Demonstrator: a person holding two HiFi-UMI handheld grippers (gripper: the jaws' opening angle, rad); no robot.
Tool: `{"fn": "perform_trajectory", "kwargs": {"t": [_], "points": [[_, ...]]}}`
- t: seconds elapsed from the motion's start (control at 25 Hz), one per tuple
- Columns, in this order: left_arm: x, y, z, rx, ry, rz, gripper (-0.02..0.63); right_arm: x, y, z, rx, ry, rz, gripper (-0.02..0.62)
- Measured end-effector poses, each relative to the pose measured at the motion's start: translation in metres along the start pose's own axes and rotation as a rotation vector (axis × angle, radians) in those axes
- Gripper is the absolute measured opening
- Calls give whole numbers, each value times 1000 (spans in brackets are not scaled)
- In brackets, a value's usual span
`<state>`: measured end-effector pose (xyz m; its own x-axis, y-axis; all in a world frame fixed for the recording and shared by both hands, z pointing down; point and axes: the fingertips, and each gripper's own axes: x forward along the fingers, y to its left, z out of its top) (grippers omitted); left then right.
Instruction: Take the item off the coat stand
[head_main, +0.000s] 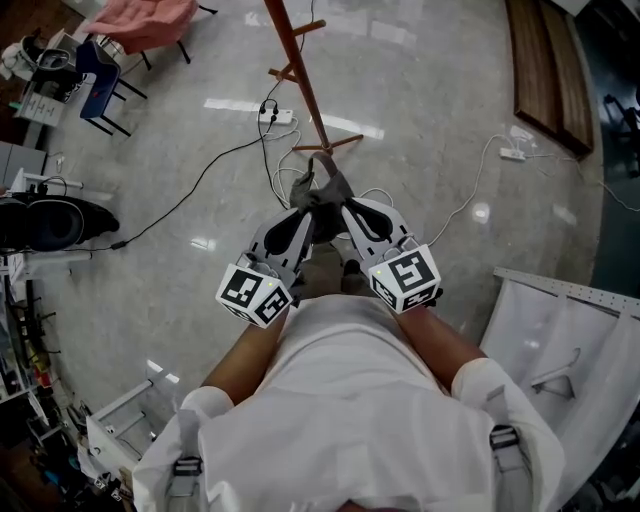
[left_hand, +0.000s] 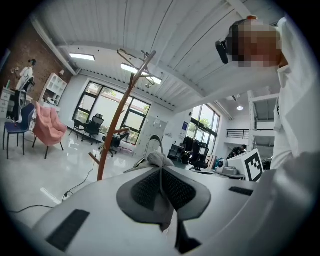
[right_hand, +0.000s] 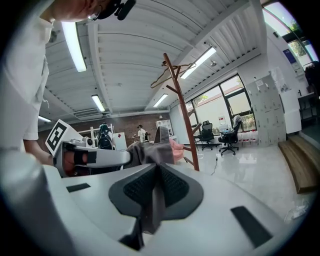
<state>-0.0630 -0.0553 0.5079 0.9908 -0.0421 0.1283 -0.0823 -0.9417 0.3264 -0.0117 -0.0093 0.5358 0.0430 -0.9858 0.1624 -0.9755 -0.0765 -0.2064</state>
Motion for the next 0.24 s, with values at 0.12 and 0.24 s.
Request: {"fn": "perform_trajectory", "kwargs": {"t": [0.12,0.24], "points": [[-2,1,-1,6,2,11,28,4,1,-2,-1,7,8,37],[-3,4,-3,3,-1,19,27,6,-1,-4,0,11,9,37]]}}
